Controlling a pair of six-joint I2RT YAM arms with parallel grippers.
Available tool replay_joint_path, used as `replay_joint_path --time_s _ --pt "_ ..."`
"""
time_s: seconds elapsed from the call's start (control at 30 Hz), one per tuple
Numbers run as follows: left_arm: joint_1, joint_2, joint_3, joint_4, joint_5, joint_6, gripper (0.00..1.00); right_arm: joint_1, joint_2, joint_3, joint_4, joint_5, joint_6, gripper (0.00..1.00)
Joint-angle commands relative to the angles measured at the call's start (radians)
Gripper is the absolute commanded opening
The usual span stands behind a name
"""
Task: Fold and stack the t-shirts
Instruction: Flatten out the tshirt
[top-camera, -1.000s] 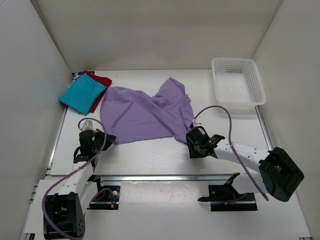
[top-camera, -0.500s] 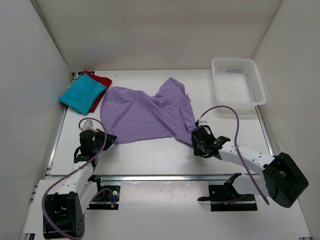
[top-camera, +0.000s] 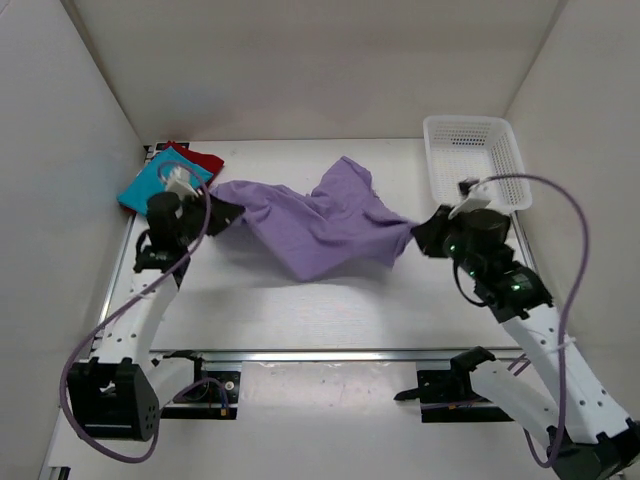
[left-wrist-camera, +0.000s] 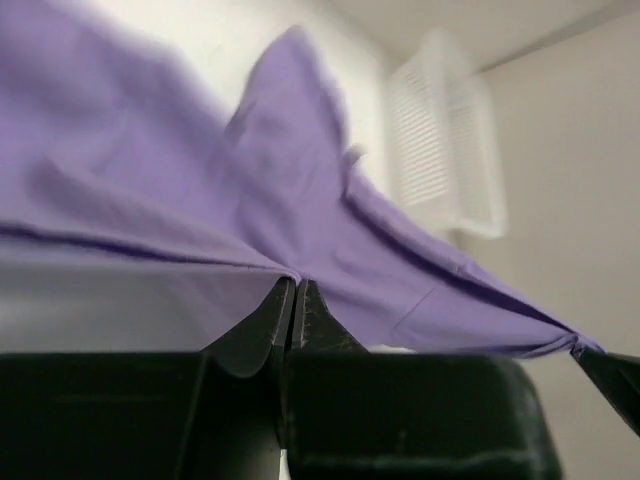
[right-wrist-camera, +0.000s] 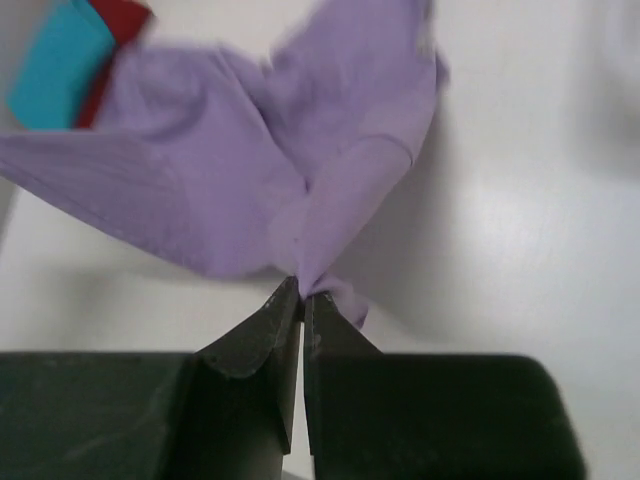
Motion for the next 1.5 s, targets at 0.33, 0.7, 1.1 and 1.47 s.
replay_joint_path --time_s 0.33,0.7,1.1,1.47 --pt "0.463 0.047 0.434 0.562 0.498 -0.694 0.0 0.289 0.284 1.008 0.021 0.381 -0.313 0.0" --pt "0.439 0.082 0.53 0.242 0.269 -0.384 0.0 0.027 0.655 1.343 -0.013 0.07 -0.374 0.0" --pt "0.204 0.338 0.478 0.156 -0.007 -0.176 0.0 -0.339 1.234 1.692 -0.106 -0.405 -0.286 0.0" --pt "0.269 0.643 1.115 0.09 0.095 -0.3 0.0 -0.5 1.094 1.643 0.345 -0.474 0.0 0.0"
